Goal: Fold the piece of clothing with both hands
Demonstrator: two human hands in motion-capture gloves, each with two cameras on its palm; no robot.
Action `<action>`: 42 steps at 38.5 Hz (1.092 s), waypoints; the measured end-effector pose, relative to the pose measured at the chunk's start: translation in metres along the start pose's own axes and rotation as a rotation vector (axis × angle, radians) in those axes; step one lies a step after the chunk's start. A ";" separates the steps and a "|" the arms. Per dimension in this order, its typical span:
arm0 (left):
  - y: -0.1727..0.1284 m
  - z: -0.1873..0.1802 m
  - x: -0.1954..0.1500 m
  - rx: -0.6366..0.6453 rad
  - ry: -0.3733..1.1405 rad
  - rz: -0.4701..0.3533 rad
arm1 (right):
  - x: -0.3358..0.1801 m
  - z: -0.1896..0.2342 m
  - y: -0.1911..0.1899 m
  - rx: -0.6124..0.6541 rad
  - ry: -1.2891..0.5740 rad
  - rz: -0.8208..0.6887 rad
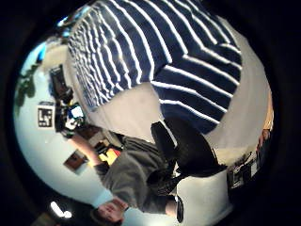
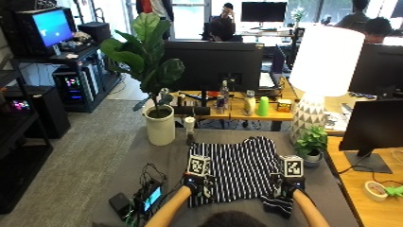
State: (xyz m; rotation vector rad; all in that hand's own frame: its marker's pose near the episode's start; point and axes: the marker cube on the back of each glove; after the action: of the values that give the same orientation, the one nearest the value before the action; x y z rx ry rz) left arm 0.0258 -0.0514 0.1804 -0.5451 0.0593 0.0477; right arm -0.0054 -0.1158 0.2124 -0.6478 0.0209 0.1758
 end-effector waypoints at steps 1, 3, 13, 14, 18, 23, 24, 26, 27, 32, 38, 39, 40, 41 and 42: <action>0.003 0.007 0.000 -0.032 -0.015 -0.016 | -0.005 0.006 -0.010 0.034 0.014 -0.078; 0.003 0.018 -0.001 -0.071 -0.052 -0.051 | -0.014 0.018 -0.022 0.068 0.046 -0.174; -0.010 0.032 -0.004 0.056 -0.136 -0.072 | -0.031 0.049 -0.029 0.107 0.166 -0.204; -0.011 0.031 -0.003 0.086 -0.143 -0.067 | -0.031 0.051 -0.032 0.125 0.169 -0.199; -0.018 0.029 -0.001 0.188 -0.174 -0.043 | -0.033 0.050 -0.035 0.214 0.145 -0.205; -0.050 0.028 -0.001 0.313 -0.194 -0.037 | -0.035 0.047 -0.039 0.331 0.139 -0.240; -0.042 0.028 0.003 0.305 -0.190 -0.023 | -0.034 0.046 -0.041 0.358 0.147 -0.235; -0.023 0.026 0.009 0.282 -0.185 0.003 | -0.033 0.043 -0.043 0.409 0.167 -0.219; -0.017 0.024 0.010 0.282 -0.192 0.004 | -0.032 0.041 -0.043 0.422 0.175 -0.215; -0.025 0.006 -0.013 0.371 -0.283 -0.058 | -0.026 0.032 -0.035 0.362 0.174 -0.243; -0.036 -0.018 -0.039 0.300 -0.238 0.048 | -0.014 -0.006 0.016 0.214 0.171 -0.280; -0.025 -0.026 -0.041 0.289 -0.235 0.059 | -0.013 -0.016 0.029 0.185 0.169 -0.281; -0.014 -0.035 -0.043 0.284 -0.235 0.066 | -0.011 -0.028 0.042 0.164 0.169 -0.278; -0.003 -0.044 -0.044 0.284 -0.238 0.069 | -0.010 -0.041 0.055 0.154 0.173 -0.272; 0.008 -0.055 -0.044 0.293 -0.243 0.069 | -0.010 -0.055 0.067 0.157 0.181 -0.261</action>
State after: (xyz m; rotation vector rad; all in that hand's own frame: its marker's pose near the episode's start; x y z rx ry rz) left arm -0.0214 -0.0745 0.1328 -0.2412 -0.1504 0.1697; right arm -0.0245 -0.0980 0.1294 -0.5029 0.1224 -0.1362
